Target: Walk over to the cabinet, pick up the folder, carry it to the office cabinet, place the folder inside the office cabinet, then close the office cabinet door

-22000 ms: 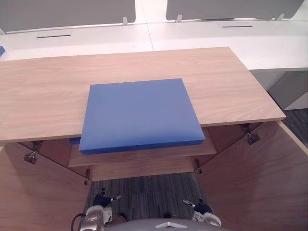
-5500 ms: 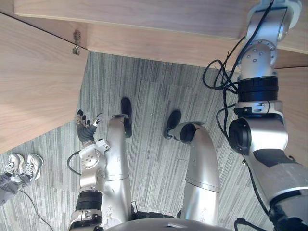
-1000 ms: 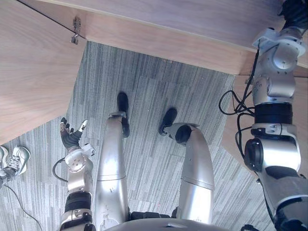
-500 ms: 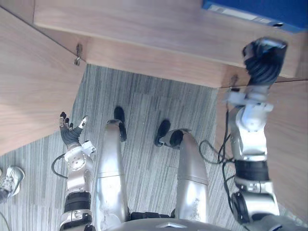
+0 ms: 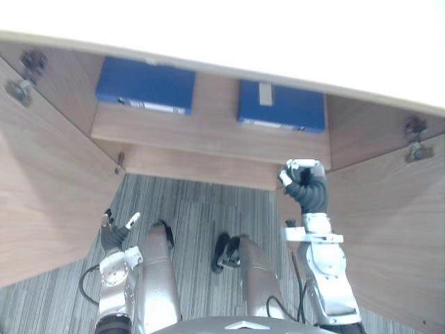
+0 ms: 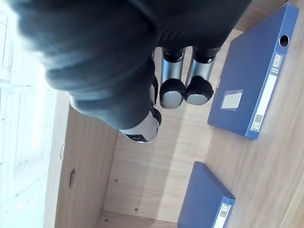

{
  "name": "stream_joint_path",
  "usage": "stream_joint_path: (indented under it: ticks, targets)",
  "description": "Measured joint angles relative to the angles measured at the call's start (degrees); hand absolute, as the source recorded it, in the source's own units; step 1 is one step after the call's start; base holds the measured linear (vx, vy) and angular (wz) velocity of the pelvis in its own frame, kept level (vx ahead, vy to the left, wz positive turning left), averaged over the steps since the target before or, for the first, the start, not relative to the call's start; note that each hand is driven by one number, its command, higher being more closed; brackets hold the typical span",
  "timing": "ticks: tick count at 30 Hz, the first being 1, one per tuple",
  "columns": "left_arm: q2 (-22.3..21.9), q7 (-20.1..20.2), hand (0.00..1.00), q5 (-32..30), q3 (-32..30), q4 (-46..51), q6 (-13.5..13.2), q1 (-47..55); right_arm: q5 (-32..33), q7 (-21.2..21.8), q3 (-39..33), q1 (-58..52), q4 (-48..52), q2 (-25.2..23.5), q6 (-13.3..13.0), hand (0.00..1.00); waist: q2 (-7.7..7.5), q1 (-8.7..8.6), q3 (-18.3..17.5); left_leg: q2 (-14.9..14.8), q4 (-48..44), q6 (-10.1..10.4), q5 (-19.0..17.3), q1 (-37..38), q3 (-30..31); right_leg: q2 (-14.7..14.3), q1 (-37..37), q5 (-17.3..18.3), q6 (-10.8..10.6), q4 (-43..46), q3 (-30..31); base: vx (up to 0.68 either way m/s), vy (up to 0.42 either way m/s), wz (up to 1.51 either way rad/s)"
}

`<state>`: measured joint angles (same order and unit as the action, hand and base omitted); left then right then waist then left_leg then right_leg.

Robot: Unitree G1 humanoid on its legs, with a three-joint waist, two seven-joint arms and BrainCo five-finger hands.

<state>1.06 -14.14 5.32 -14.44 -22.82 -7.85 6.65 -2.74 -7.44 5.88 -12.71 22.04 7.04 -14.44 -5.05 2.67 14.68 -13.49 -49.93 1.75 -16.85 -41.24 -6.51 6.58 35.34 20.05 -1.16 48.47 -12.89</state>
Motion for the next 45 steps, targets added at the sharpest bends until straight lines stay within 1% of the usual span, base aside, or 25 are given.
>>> stream_joint_path:
  ticks: [1,2,4,5,6,9,11,12,13,15,17,18,20,21,22,24,25,26,28,29,33,37,40,43,45]
  targets:
    - [-0.02,0.41,0.00,-0.02,0.33,-1.48,0.26,0.49,-1.68,0.46,0.29,-1.16,-2.79,-0.45,0.07,1.00,-0.09,-0.24,-1.32,0.03,1.66,-0.32,0.19,2.23,-0.66,-0.12,-2.25,-0.90,0.23,-2.28,-0.02,0.13,0.078,-0.07]
    - [0.02,0.65,0.00,-0.03,0.63,-2.01,0.34,0.72,-2.34,0.87,0.25,-1.57,-4.38,-0.80,0.20,1.00,-0.20,-0.36,-1.75,0.07,2.52,-0.32,0.19,3.39,-1.06,-0.17,-3.35,-1.15,0.05,-3.31,0.04,0.16,0.092,-0.10]
    - [0.11,1.20,0.00,-1.26,1.55,-5.35,0.49,0.90,-5.79,0.99,0.14,-2.85,-11.51,-2.37,1.25,1.00,-0.05,-0.89,-3.48,0.18,5.75,-0.33,0.20,7.53,-2.17,-0.67,-7.36,-2.32,-0.34,-7.66,0.34,0.17,0.072,-0.11]
    - [0.18,1.25,0.00,-1.67,1.90,-6.04,0.52,0.94,-6.77,1.00,0.14,-3.18,-13.25,-2.71,1.53,1.00,-0.09,-1.02,-3.77,0.21,6.65,-0.34,0.26,8.62,-2.54,-0.81,-8.37,-2.70,-0.49,-8.69,0.48,0.20,0.055,-0.15]
    - [0.66,1.47,0.00,-2.25,3.78,-7.88,0.55,0.98,-8.29,0.99,0.10,-4.01,-17.22,-3.60,2.29,1.00,-0.34,-1.10,-4.23,0.69,9.21,-0.40,0.76,11.80,-3.37,-0.87,-10.88,-3.39,-0.75,-11.10,1.11,0.11,0.021,-0.11]
    - [0.88,2.11,0.00,-3.22,6.00,-10.00,0.54,1.14,-9.69,0.96,-0.36,-5.05,-23.59,-4.56,2.93,1.00,0.11,-1.72,-5.09,1.54,13.58,-0.31,1.67,16.08,-4.37,-1.00,-14.88,-4.83,-1.15,-15.88,1.30,0.12,0.011,-0.05]
    - [0.76,2.35,0.00,-3.82,7.46,-13.39,0.57,0.85,-10.76,0.84,-1.25,-3.92,-32.14,-4.56,3.69,1.00,0.62,-2.81,-6.82,2.71,18.91,-0.22,3.63,19.06,-4.82,-1.26,-17.90,-7.35,-1.53,-21.79,1.43,0.12,0.011,-0.05]
    - [0.78,2.37,0.00,-4.15,7.47,-14.31,0.59,0.67,-10.92,0.81,-1.80,-3.30,-34.59,-4.65,3.91,1.00,0.73,-3.01,-7.01,2.99,20.50,-0.31,4.29,20.08,-5.13,-1.43,-18.86,-8.20,-1.61,-23.66,1.50,0.11,0.006,-0.12]
    - [0.93,2.38,0.00,-4.43,7.47,-15.18,0.60,0.77,-11.05,0.64,-2.65,-1.88,-38.89,-4.67,4.70,1.00,0.96,-3.19,-7.14,3.34,23.77,-0.29,5.55,22.21,-6.13,-1.87,-20.89,-10.08,-1.82,-27.50,1.97,0.10,0.002,-0.19]
    - [1.20,2.44,0.00,-4.45,7.52,-16.76,0.59,0.72,-11.04,0.41,-4.32,-0.89,-43.28,-4.66,5.21,1.00,1.64,-3.36,-7.56,4.32,28.13,-0.37,7.53,24.68,-6.91,-2.09,-23.25,-12.56,-2.07,-32.28,2.56,0.10,0.007,-0.16]
    - [1.34,2.45,0.00,-4.48,7.71,-18.33,0.58,0.87,-10.59,-0.69,-6.41,0.33,-48.67,-4.67,5.90,1.00,2.44,-3.39,-8.09,5.79,33.82,-0.47,10.17,28.07,-7.93,-1.98,-26.08,-15.30,-2.41,-37.69,3.13,0.10,0.015,-0.09]
    - [1.41,2.49,0.00,-4.53,7.76,-18.81,0.59,0.88,-10.37,-0.86,-6.95,0.65,-50.22,-4.69,5.96,1.00,2.61,-3.43,-8.32,6.18,35.23,-0.61,10.75,28.90,-8.01,-1.96,-26.73,-15.84,-2.49,-38.72,3.16,0.07,0.012,-0.03]
    - [1.72,2.87,0.00,-5.78,7.79,-20.50,0.62,0.99,-8.87,-1.44,-9.46,1.88,-56.37,-5.13,6.29,1.00,2.90,-3.45,-9.44,7.29,40.34,-0.46,13.12,31.97,-8.70,-1.95,-28.85,-17.66,-2.48,-42.17,3.47,0.03,0.007,-0.06]
    - [1.92,3.08,0.00,-6.11,7.79,-21.01,0.70,0.97,-8.03,-1.50,-10.14,2.28,-57.81,-5.33,6.47,0.00,2.91,-3.44,-9.61,7.53,41.49,-0.59,13.70,32.79,-8.92,-1.97,-29.25,-18.03,-2.45,-42.81,3.60,0.00,0.001,-0.14]
    - [2.25,3.35,0.00,-6.73,7.79,-22.04,0.98,1.04,-6.19,-1.62,-12.32,3.28,-61.25,-5.89,6.89,0.00,2.92,-3.43,-10.20,8.01,44.16,-0.48,15.08,34.24,-9.25,-2.00,-29.73,-18.74,-2.45,-44.00,4.11,-0.02,-0.003,-0.13]
    - [2.28,3.44,0.00,-6.74,7.79,-23.49,1.17,0.91,-3.73,-1.88,-14.03,3.89,-64.22,-6.02,7.43,0.00,3.04,-3.61,-10.84,8.59,47.13,-0.64,16.77,35.48,-9.28,-1.99,-30.05,-19.62,-2.44,-45.13,4.29,-0.04,-0.001,-0.07]
    - [2.28,3.46,0.00,-6.75,7.79,-23.56,1.21,0.93,-3.50,-1.90,-14.13,3.89,-64.43,-6.03,7.46,0.00,3.04,-3.63,-10.84,8.68,47.50,-0.72,16.95,35.65,-9.28,-1.99,-30.14,-19.70,-2.40,-45.31,4.31,-0.07,0.007,-0.02]
    - [2.27,3.80,0.00,-6.89,7.80,-24.29,1.46,0.99,-1.87,-2.01,-14.68,3.86,-65.74,-6.06,7.57,0.00,3.01,-3.82,-10.91,9.19,50.42,-0.86,18.65,37.29,-9.26,-1.99,-30.77,-20.27,-2.43,-46.05,4.37,-0.08,0.015,0.00]
    - [2.27,4.29,0.00,-7.81,7.80,-25.68,1.77,0.99,-1.12,-2.47,-15.43,3.80,-65.78,-6.35,8.36,0.00,2.99,-3.99,-10.98,9.83,53.82,-0.88,20.29,39.30,-9.18,-1.95,-31.30,-20.53,-2.61,-46.77,4.49,-0.11,0.029,0.00]
    - [2.26,4.42,0.00,-7.88,7.81,-25.79,1.91,1.12,-0.99,-2.84,-15.53,3.79,-65.83,-6.42,8.49,0.00,2.99,-4.08,-11.05,10.00,54.55,-0.77,20.50,39.64,-9.13,-1.93,-31.34,-20.74,-2.70,-47.07,4.54,-0.12,0.044,-0.03]
    - [2.27,4.43,0.00,-7.91,7.82,-26.98,2.32,1.66,-0.98,-3.30,-15.64,3.79,-65.85,-6.53,8.54,0.00,2.77,-4.16,-11.26,10.70,54.84,-0.73,20.54,39.97,-9.15,-1.71,-31.50,-20.87,-3.01,-47.93,6.08,-0.09,0.048,-0.08]
    - [2.27,4.41,0.00,-7.91,7.89,-28.00,2.81,2.23,-0.96,-3.80,-15.91,3.86,-67.09,-6.66,8.59,0.00,2.83,-4.62,-11.56,11.27,54.86,-1.20,20.21,40.35,-9.11,-1.07,-32.34,-20.88,-3.21,-48.92,6.83,-0.03,0.052,-0.01]
    - [2.19,4.41,0.00,-7.91,7.98,-28.46,2.90,2.61,-0.89,-3.98,-17.91,3.77,-68.35,-6.76,8.67,0.00,3.00,-4.72,-12.09,11.99,54.87,-1.36,20.07,40.50,-9.24,-0.94,-32.43,-21.44,-3.99,-49.30,8.16,0.02,0.041,-0.06]
    - [2.27,4.39,0.00,-7.89,7.88,-28.59,3.03,3.12,0.77,-4.07,-19.79,3.79,-70.35,-6.89,8.71,0.00,2.95,-4.74,-12.10,12.38,54.87,-1.81,19.34,42.43,-10.07,-0.90,-33.95,-21.71,-4.00,-49.57,9.99,0.05,0.038,-0.16]
    - [2.28,4.37,0.00,-7.90,7.80,-28.60,3.05,3.16,1.95,-4.13,-20.74,3.72,-70.33,-6.99,8.74,0.00,3.00,-4.69,-12.18,12.49,54.86,-1.68,18.68,43.66,-11.30,-0.92,-34.60,-21.95,-3.83,-49.88,11.37,0.06,0.039,-0.34]
